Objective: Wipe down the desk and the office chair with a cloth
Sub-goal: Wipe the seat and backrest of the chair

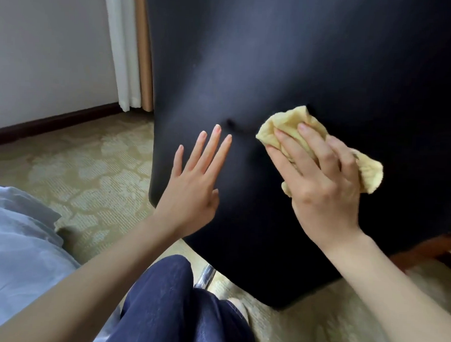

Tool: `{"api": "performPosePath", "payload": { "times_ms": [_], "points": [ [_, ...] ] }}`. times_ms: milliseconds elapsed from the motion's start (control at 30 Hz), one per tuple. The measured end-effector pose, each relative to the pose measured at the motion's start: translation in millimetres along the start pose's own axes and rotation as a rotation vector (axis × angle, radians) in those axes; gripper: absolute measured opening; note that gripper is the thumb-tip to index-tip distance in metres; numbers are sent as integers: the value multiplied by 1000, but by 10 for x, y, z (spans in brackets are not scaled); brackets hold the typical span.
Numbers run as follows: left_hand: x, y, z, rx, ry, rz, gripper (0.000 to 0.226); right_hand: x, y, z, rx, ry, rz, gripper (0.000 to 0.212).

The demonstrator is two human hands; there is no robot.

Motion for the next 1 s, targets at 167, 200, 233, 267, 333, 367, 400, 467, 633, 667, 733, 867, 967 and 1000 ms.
{"api": "performPosePath", "payload": {
  "times_ms": [167, 200, 233, 267, 333, 367, 400, 467, 633, 667, 733, 867, 967, 1000],
  "points": [
    [149, 70, 74, -40, -42, 15, 107, -603, -262, -177, 46, 104, -222, 36],
    [178, 65, 89, -41, -50, 8, 106, -738, -316, -210, 54, 159, -286, 38],
    [203, 52, 99, -44, -57, -3, 106, -888, -364, -245, 49, 226, -352, 39],
    [218, 30, 104, -51, -60, -20, 106, -1044, -407, -268, 35, 301, -416, 40],
    [227, -11, 120, -68, -61, -60, 107, -1365, -443, -272, -10, 428, -507, 45],
    [227, -27, 114, -66, -59, -72, 107, -1485, -447, -246, -18, 453, -544, 48],
    [229, -37, 105, -55, -57, -79, 107, -1561, -432, -210, -19, 457, -569, 52],
    [231, -40, 69, -32, -48, -97, 108, -1625, -382, -140, -31, 507, -601, 51],
    [204, 12, 66, -4, -54, -133, 110, -1400, -19, 163, -11, 483, -518, 43],
    [206, 20, 73, 0, -55, -144, 110, -1324, 65, 243, -9, 442, -491, 45],
    [216, 46, 89, 16, -59, -159, 111, -1140, 240, 404, -25, 362, -437, 50],
    [217, 69, 111, -17, -58, -176, 107, -595, 544, 673, -114, 275, -285, 40],
    [194, 84, 130, -35, -59, -181, 106, -195, 685, 730, -178, 214, -191, 39],
    [189, 93, 130, -40, -58, -180, 105, -55, 719, 729, -196, 191, -159, 39]
  ]
}}
Point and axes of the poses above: each hand's wrist, its own x-axis towards the middle knuckle, its own y-axis out of the back of the hand, z = x × y, the point moved 5 cm from there along x, towards the middle knuckle, and after that the axes turned 4 degrees about -z, right-handed, at the moved point
